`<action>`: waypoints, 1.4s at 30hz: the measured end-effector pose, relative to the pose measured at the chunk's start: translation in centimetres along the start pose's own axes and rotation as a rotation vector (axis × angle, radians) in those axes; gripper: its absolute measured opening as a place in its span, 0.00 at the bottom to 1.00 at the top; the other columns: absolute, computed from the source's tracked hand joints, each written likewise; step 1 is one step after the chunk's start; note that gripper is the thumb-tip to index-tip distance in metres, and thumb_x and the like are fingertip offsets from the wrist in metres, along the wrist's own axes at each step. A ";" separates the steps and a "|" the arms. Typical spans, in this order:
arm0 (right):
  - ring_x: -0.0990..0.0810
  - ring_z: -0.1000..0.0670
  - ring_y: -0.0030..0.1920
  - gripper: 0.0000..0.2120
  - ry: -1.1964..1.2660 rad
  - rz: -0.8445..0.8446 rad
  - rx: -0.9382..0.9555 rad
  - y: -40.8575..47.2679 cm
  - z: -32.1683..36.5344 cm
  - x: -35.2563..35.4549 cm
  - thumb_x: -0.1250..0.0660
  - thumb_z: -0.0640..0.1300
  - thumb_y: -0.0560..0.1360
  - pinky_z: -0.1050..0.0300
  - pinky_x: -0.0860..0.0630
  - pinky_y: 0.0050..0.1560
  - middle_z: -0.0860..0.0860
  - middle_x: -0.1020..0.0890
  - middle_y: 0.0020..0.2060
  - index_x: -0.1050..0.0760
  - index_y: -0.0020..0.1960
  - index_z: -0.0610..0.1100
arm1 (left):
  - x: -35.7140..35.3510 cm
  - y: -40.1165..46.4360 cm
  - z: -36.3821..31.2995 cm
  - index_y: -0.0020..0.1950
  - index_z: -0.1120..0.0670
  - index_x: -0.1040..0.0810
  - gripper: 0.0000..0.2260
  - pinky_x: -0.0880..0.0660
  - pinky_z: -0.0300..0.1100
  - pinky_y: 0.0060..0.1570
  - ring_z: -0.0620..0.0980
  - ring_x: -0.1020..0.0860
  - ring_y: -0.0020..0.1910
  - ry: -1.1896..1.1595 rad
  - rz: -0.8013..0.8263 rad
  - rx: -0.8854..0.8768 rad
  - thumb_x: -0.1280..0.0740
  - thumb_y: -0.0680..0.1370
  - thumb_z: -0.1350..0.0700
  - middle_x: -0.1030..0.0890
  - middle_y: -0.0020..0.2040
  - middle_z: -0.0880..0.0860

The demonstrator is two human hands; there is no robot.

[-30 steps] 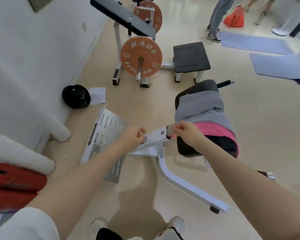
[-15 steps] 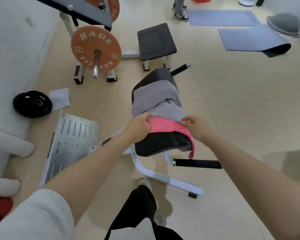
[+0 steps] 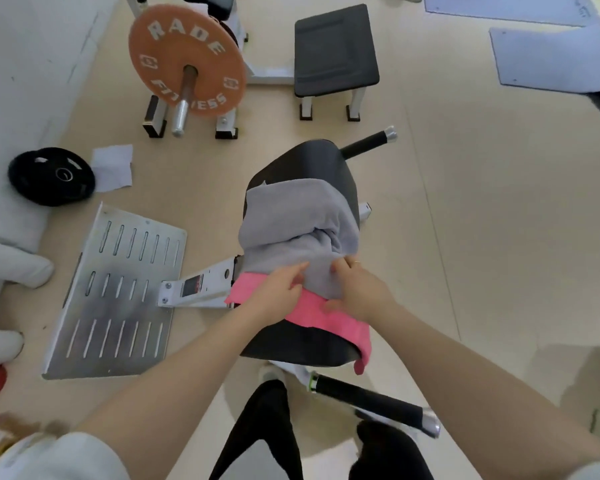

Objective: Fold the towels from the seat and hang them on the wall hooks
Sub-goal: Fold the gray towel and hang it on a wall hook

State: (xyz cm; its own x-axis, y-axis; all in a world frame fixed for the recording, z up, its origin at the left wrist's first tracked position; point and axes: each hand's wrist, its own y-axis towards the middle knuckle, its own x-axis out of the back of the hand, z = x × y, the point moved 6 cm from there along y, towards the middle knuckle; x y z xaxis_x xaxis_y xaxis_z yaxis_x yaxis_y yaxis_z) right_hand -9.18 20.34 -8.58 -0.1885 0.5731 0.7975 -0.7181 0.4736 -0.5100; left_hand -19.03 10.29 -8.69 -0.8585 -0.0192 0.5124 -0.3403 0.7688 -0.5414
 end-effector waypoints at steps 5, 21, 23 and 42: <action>0.25 0.44 0.44 0.14 -0.198 0.011 0.230 1.1 -0.7 1.0 0.39 0.42 0.76 0.62 0.40 0.32 0.42 0.33 0.63 0.33 0.61 0.39 | -0.2 1.1 -1.2 0.66 0.57 0.28 0.16 0.39 0.31 0.59 0.49 0.29 0.64 0.043 -0.134 0.078 0.44 0.79 0.61 0.29 0.64 0.54; 0.30 0.46 0.49 0.07 -0.215 0.052 0.542 0.4 -1.5 -0.8 0.44 0.38 0.77 0.55 0.34 0.50 0.43 0.27 0.47 0.28 0.51 0.40 | -8.6 -10.0 -7.3 0.70 0.55 0.33 0.19 0.39 0.34 0.62 0.48 0.33 0.67 -0.145 -0.604 0.326 0.42 0.79 0.62 0.33 0.70 0.52; 0.32 0.47 0.47 0.07 -0.173 0.082 0.542 0.5 -1.9 -0.8 0.45 0.34 0.76 0.57 0.37 0.46 0.45 0.29 0.44 0.29 0.44 0.41 | -9.7 -11.8 -7.0 0.69 0.55 0.32 0.17 0.38 0.30 0.57 0.48 0.30 0.64 -0.187 -0.651 0.352 0.42 0.79 0.61 0.33 0.69 0.51; 0.37 0.53 0.32 0.15 0.413 0.304 0.560 1.3 -1.4 13.0 0.49 0.39 0.80 0.60 0.36 0.31 0.51 0.34 0.29 0.41 0.35 0.46 | -8.8 -9.5 -15.1 0.73 0.52 0.37 0.20 0.32 0.39 0.60 0.50 0.26 0.59 -0.369 -0.870 0.413 0.43 0.80 0.60 0.30 0.68 0.50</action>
State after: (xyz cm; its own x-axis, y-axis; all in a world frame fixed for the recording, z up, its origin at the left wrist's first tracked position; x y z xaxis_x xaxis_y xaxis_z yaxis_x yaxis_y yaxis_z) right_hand -11.63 29.31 0.65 -0.2450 0.8802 0.4065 -0.9283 -0.0920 -0.3602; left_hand -2.46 12.82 1.96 -0.2927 -0.7128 0.6374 -0.9455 0.1165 -0.3039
